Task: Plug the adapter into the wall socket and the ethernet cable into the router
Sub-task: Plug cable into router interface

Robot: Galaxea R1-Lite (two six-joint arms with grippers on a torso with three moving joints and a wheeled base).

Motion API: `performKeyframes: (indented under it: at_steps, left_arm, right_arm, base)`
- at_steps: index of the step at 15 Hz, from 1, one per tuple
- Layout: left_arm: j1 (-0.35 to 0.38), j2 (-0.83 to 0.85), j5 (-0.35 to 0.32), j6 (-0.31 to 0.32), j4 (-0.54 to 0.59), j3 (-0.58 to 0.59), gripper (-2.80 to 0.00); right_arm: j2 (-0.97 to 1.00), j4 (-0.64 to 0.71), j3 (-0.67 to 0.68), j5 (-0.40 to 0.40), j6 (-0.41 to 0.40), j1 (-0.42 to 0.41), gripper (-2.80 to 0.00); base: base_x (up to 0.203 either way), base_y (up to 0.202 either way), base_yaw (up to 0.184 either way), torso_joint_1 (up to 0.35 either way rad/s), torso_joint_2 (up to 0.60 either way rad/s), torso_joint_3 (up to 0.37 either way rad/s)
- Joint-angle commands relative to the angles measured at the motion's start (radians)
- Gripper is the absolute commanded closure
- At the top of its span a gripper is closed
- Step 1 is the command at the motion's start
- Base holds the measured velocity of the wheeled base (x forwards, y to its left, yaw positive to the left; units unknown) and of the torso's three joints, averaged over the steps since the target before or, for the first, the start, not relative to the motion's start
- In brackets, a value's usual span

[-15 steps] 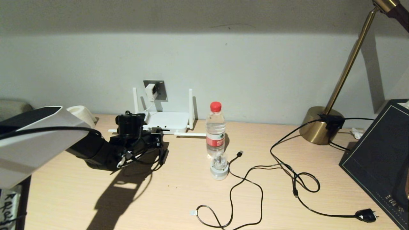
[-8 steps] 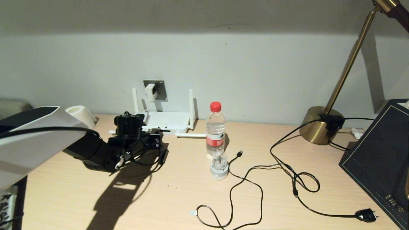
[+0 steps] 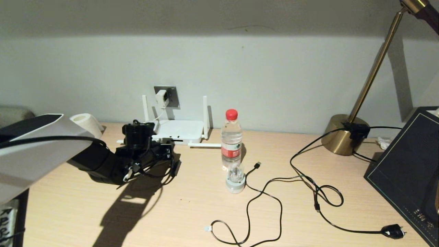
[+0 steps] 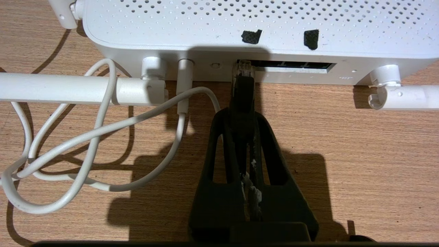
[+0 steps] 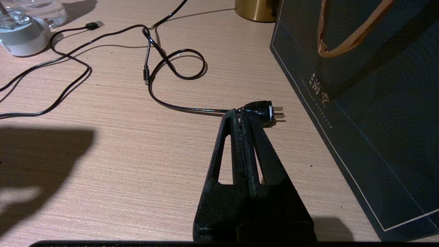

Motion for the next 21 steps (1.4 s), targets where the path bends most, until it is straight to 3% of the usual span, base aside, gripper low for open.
performKeyframes:
  at_steps: [1, 21]
  left_arm:
    - [0.000, 0.003, 0.001, -0.013, -0.003, -0.002, 0.00]
    - [-0.007, 0.029, 0.001, -0.014, -0.003, -0.041, 0.00]
  right_arm:
    - [0.000, 0.001, 0.000, 0.000, 0.000, 0.000, 0.00]
    - [0.002, 0.001, 0.000, 0.000, 0.000, 0.000, 0.00]
  base:
    - [0.000, 0.000, 0.000, 0.000, 0.00, 0.000]
    - [0.000, 0.000, 0.000, 0.000, 0.00, 0.000]
